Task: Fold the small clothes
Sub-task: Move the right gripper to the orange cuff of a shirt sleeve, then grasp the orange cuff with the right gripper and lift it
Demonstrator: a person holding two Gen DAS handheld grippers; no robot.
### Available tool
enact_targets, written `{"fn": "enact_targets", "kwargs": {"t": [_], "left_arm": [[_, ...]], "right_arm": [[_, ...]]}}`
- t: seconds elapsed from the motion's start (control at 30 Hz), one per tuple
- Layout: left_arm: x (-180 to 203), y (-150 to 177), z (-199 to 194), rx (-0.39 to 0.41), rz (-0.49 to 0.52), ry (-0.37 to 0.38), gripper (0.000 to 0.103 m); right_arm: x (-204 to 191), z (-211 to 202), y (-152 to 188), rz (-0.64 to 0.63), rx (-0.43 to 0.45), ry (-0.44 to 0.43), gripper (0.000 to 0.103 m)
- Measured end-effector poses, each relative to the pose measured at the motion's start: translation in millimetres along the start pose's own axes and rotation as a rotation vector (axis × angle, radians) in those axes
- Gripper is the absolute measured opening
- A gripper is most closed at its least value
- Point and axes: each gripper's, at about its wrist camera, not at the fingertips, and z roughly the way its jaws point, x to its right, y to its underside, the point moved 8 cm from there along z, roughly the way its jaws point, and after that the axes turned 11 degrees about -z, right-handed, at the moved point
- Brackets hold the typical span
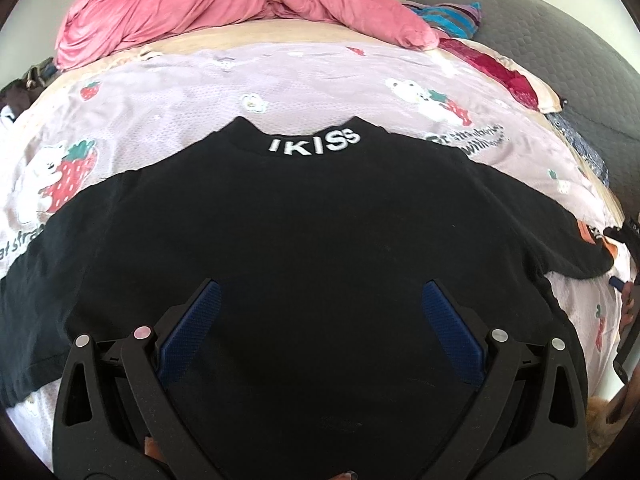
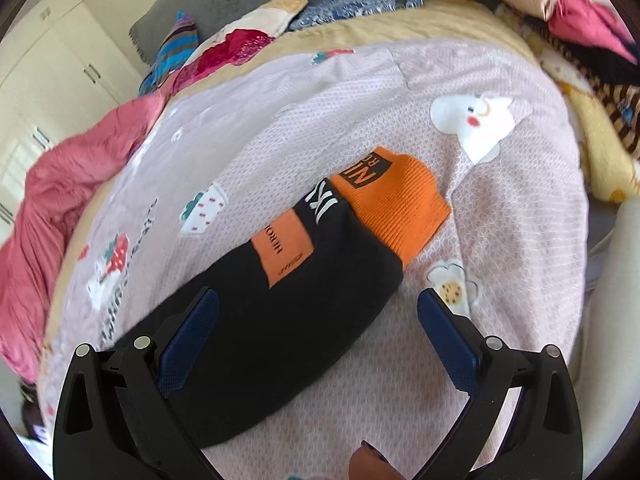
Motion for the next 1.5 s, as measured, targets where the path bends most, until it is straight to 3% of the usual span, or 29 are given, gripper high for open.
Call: {"fn": "enact_targets", "kwargs": {"t": [0.13, 0.23, 0.3, 0.4, 0.47, 0.77, 1.27, 1.5], "left_arm": [[-9, -6, -4, 0.008, -0.025, -0.005, 0.095], [-15, -9, -7, 0.013, -0.036, -0.013, 0.095], [-18, -10, -9, 0.012, -0.051, -0.007, 0.095], [-21, -12, -12, 0.01, -0.067, -0.003, 0.095], [-23, -13, -15, 0.012, -0.078, 0.004, 0.095], [-36, -17, -28, 0.005, -0.153, 0.041, 0.095], [-62, -25, -45, -0.004, -0.262, 0.129, 0.095], [-66, -28, -54, -0.003, -0.36, 0.295, 0.095]], "right_arm": [[2, 15, -7, 0.058, -0.014, -0.061, 0.096], [-4, 18, -17, 0.049, 0.009, -0.082, 0.078], [-11, 18, -23, 0.016, 0.034, -0.096, 0.051], [-21, 14, -26, -0.031, 0.07, -0.12, 0.022], [-35, 5, -27, -0.069, 0.102, -0.169, 0.017], [-112, -49, -10, -0.283, 0.222, -0.395, 0.016], [-210, -90, 43, -0.569, 0.233, -0.547, 0.016], [-247, -103, 78, -0.673, 0.215, -0.613, 0.016]]}}
